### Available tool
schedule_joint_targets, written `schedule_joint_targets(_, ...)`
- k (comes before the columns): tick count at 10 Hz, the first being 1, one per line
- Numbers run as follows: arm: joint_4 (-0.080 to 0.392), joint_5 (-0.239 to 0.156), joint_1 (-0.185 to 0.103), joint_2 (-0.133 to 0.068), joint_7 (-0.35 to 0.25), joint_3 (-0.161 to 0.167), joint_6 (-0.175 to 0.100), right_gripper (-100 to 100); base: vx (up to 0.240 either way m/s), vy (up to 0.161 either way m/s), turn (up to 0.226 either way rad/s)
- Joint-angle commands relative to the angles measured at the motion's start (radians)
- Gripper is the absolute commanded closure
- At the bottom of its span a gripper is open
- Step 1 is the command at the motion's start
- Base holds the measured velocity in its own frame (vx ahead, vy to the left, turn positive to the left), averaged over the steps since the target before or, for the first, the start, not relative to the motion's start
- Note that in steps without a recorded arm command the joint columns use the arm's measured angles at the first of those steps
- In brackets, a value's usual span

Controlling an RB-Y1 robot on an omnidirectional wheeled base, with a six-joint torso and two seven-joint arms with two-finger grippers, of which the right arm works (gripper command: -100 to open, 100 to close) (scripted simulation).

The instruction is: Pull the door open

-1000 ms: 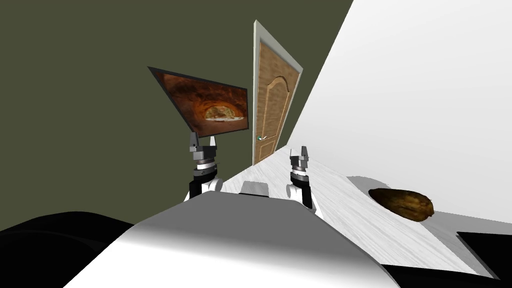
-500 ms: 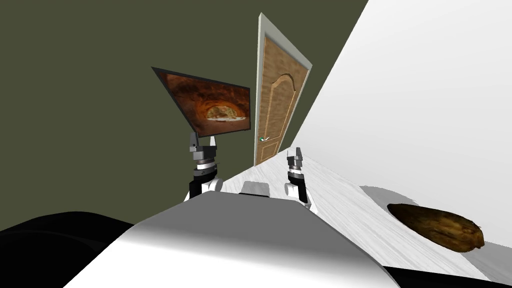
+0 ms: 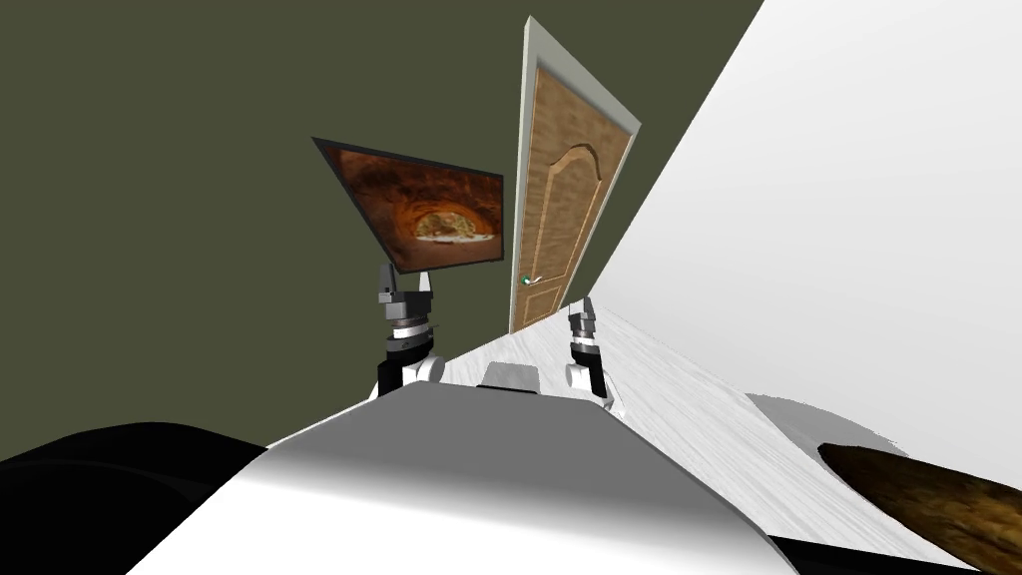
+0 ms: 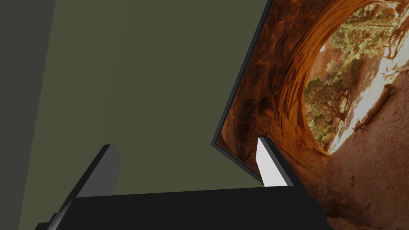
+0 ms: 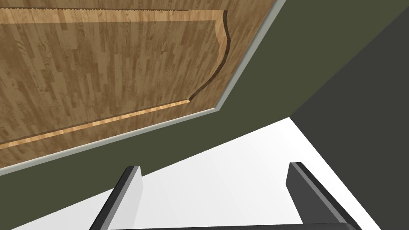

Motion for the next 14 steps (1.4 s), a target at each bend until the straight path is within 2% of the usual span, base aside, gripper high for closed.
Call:
schedule_joint_targets(1,0.050,0.001,-0.021,-0.005,0.000,0.000,-0.001,-100,0.040,-0.055,0.115)
schedule_joint_targets(3,0.121,0.002,-0.059,-0.015,-0.001,-0.001,-0.009,-100,0.054,-0.085,0.210)
schedule_joint_targets(4,0.135,0.002,-0.059,-0.015,-0.001,-0.001,-0.009,-100,0.041,-0.081,0.058)
schedule_joint_targets(5,0.171,0.003,-0.078,-0.019,-0.001,-0.001,-0.013,-100,0.048,-0.062,0.139)
schedule_joint_targets(6,0.178,0.003,-0.078,-0.019,-0.001,-0.001,-0.013,-100,0.042,-0.042,0.058)
schedule_joint_targets(7,0.217,0.003,-0.098,-0.024,-0.002,-0.001,-0.017,-100,0.048,-0.045,0.097)
schedule_joint_targets(8,0.221,0.003,-0.098,-0.024,-0.002,-0.001,-0.017,-100,0.036,-0.039,0.076)
schedule_joint_targets(10,0.296,0.005,-0.137,-0.033,-0.003,-0.002,-0.026,-100,0.041,-0.067,0.167)
schedule_joint_targets(11,0.308,0.005,-0.137,-0.033,-0.003,-0.002,-0.026,-100,0.038,-0.061,0.079)
schedule_joint_targets(13,0.385,0.006,-0.176,-0.043,-0.003,-0.002,-0.034,-100,0.040,-0.074,0.155)
schedule_joint_targets(14,0.396,0.006,-0.176,-0.043,-0.003,-0.002,-0.034,-100,0.037,-0.069,0.084)
